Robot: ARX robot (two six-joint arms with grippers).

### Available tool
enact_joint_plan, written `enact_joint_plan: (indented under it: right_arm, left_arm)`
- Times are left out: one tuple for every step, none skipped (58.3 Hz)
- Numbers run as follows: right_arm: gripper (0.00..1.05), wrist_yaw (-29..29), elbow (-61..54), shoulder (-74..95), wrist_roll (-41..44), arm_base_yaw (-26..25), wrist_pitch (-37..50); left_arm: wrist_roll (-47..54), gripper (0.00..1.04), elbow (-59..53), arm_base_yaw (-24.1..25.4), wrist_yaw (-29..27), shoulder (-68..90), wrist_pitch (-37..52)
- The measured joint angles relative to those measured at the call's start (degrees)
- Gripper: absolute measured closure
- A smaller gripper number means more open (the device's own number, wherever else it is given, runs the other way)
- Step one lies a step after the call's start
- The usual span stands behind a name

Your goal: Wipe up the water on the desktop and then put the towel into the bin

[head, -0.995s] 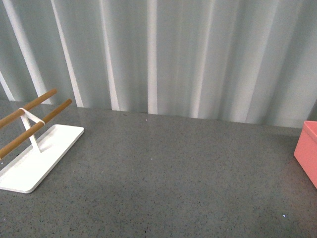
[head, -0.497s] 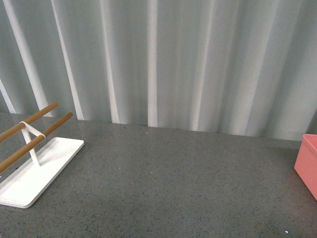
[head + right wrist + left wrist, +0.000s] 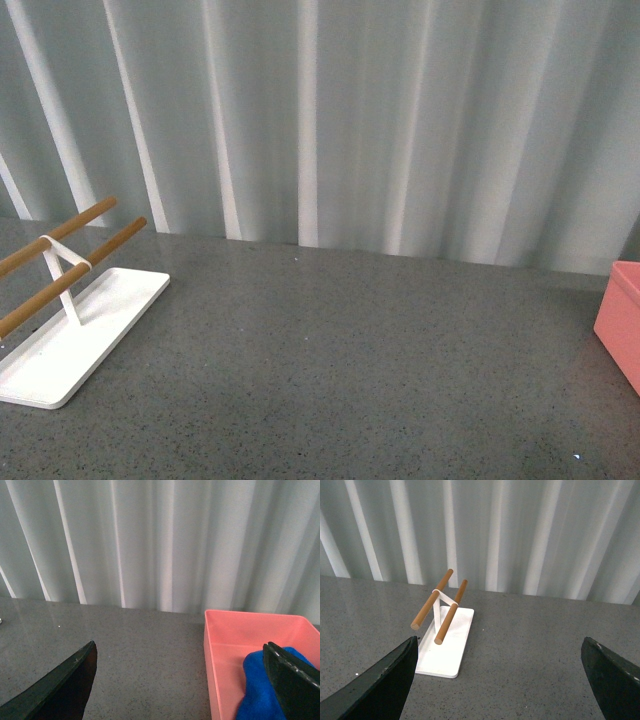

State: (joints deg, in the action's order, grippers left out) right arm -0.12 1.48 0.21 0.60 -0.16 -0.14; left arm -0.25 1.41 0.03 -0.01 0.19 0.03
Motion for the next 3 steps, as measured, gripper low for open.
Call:
enact_joint_plan:
  right_arm:
    - [0.07,0.00,0.00,0.00,0.00,0.00,0.00]
    - [0.07,0.00,0.00,0.00,0.02,0.00,0.00]
    - [0.07,0.00,0.00,0.00,0.00,0.00,0.00]
  left_arm:
    - [0.00,0.07,0.02,0.00,0.00,0.00,0.00]
    - [0.00,0.07,0.00,0.00,0.00,0.00,0.00]
    - [0.00,0.07,0.02,0.00,0.00,0.00,0.00]
